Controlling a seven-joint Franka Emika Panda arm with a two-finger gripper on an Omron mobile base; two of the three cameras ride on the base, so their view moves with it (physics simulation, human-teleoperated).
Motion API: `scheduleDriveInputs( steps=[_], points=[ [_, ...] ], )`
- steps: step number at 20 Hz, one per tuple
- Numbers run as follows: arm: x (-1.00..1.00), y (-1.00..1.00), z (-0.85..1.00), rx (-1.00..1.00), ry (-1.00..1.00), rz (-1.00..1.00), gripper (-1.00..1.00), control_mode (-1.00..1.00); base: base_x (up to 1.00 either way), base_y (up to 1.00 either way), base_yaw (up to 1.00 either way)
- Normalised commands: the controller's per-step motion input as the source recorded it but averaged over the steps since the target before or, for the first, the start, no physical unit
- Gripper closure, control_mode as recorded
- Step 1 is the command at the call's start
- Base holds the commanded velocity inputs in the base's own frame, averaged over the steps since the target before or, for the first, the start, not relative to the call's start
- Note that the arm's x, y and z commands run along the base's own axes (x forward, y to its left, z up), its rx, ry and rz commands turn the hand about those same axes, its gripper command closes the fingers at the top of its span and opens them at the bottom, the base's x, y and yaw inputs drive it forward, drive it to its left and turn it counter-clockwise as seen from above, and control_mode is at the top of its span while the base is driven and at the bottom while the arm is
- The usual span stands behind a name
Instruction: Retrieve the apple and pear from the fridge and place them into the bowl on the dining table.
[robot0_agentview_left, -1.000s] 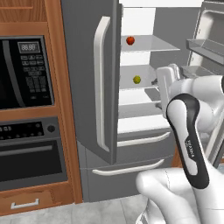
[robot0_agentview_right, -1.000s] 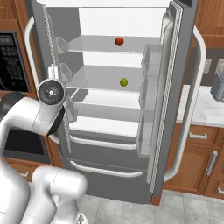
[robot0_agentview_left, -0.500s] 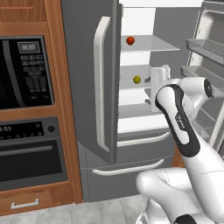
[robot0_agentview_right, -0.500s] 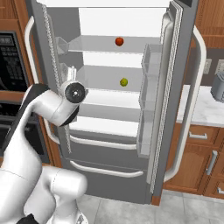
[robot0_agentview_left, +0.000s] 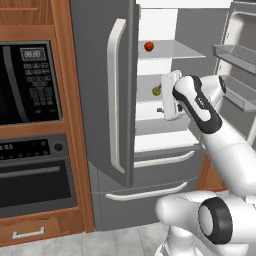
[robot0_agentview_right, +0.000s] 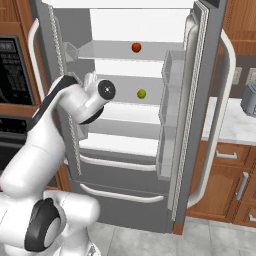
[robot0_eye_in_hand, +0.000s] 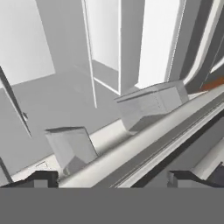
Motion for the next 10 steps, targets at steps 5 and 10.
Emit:
scheduleDriveInputs(
  steps=[5, 10],
  points=[
    [0.25, 0.53, -0.58, 0.00, -0.03, 0.20, -1.00, -1.00, 0.00, 0.00, 0.00],
    [0.04, 0.19, 0.07, 0.02, -0.14, 0.06, -1.00, -1.00, 0.00, 0.00, 0.00]
  ],
)
